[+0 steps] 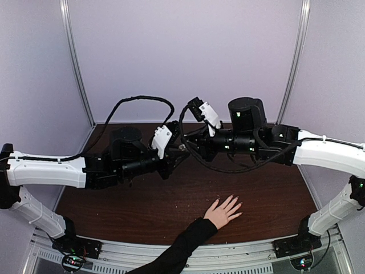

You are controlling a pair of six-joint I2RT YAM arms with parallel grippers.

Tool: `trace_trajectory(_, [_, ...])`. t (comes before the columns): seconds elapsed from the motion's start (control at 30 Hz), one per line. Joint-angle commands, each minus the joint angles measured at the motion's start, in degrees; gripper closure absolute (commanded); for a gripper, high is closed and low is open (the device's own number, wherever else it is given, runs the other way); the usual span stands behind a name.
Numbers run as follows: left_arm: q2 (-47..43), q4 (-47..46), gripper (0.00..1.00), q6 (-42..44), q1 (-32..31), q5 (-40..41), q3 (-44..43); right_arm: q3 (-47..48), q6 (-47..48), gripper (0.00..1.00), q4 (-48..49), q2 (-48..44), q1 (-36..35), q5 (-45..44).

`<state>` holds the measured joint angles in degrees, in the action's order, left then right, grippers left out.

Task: Paint the nails
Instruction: Screw the nail polish bottle cap onto the nail polish bottle.

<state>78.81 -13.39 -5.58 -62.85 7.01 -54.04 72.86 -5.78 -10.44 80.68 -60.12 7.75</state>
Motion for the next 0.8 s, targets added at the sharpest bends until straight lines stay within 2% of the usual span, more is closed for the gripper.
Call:
trace_trajectory(0.0, [-0.9, -9.6, 1.0, -0.4, 0.8, 3.9, -4.3, -1.2, -1.2, 0.87, -5.5, 0.8, -1.4, 2.4])
trace_trajectory(0.07, [-1.4, -9.7, 1.0, -0.6, 0.8, 3.2, -3.9, -1.3, -0.9, 0.8, -5.7, 0.3, -1.4, 2.4])
trace_trajectory(0.27, [-3.0, -9.9, 1.0, -0.7, 0.8, -0.2, -2.0, -1.6, 0.8, 0.7, -6.6, -2.5, -1.1, 2.5])
trace_trajectory(0.4, [-3.9, -10.2, 1.0, -0.7, 0.9, -3.2, -0.9, -2.0, 2.4, 0.5, -7.0, -4.5, -0.8, 5.2])
trace_trajectory(0.47, [-4.2, -10.6, 1.0, -0.7, 1.0, -6.1, -0.6, -2.2, 3.1, 0.45, -7.5, -5.5, -0.7, 7.1])
trace_trajectory(0.77, [-6.5, -6.9, 1.0, 0.1, 1.7, -24.6, -1.0, -2.3, 9.8, 0.42, -13.1, -11.0, 1.1, 17.6])
